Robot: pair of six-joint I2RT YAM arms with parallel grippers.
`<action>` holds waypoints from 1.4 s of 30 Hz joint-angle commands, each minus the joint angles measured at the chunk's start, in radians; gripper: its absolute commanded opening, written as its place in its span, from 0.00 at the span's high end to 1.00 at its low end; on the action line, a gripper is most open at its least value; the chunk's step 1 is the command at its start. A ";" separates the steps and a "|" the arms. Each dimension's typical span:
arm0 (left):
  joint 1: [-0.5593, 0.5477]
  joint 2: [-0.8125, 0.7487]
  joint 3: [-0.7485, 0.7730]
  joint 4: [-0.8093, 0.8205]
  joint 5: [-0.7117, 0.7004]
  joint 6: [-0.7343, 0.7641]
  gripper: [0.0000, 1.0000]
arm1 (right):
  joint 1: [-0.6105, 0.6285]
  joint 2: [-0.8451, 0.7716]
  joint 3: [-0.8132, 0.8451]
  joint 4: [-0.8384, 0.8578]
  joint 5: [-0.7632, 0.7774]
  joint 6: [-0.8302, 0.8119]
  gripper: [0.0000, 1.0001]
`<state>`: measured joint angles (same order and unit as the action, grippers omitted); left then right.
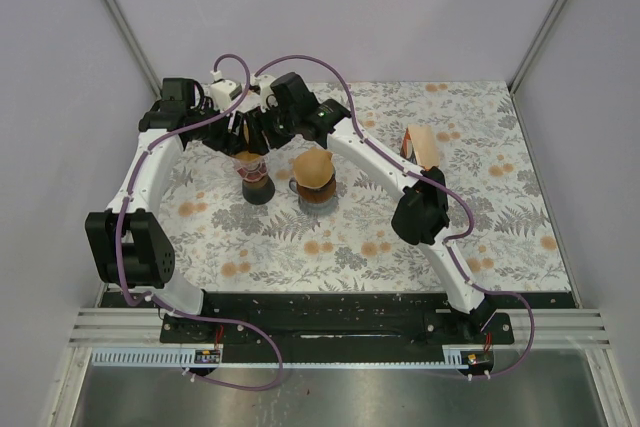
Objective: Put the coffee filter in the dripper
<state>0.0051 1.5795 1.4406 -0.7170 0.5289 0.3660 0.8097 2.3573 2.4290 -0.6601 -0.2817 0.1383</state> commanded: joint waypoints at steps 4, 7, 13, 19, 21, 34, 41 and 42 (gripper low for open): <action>-0.001 -0.062 0.057 0.001 -0.038 0.016 0.25 | 0.009 -0.062 0.045 0.002 0.010 -0.035 0.30; 0.001 -0.073 0.066 0.001 -0.041 0.010 0.18 | 0.009 -0.072 0.061 0.002 0.013 -0.039 0.29; 0.007 -0.087 0.084 0.001 -0.017 -0.010 0.08 | 0.009 -0.089 0.082 0.001 0.025 -0.046 0.26; 0.010 -0.122 0.098 0.010 -0.027 -0.041 0.04 | 0.008 -0.133 0.088 0.002 0.039 -0.075 0.22; 0.012 -0.139 0.103 0.016 -0.049 -0.070 0.03 | 0.003 -0.161 0.081 -0.001 0.047 -0.092 0.21; 0.079 -0.386 0.000 0.125 -0.366 -0.263 0.01 | -0.300 -0.668 -0.526 0.147 0.206 -0.039 0.15; 0.162 -0.432 -0.103 0.134 -0.464 -0.285 0.01 | -0.539 -0.998 -0.948 0.252 0.314 -0.005 0.12; 0.176 -0.438 -0.123 0.139 -0.466 -0.294 0.01 | -0.567 -1.029 -0.982 0.251 0.341 -0.008 0.12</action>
<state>0.1356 1.1488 1.3777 -0.6239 0.1463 0.1196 0.3069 1.4422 1.5547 -0.4850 -0.0422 0.1131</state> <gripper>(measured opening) 0.987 0.875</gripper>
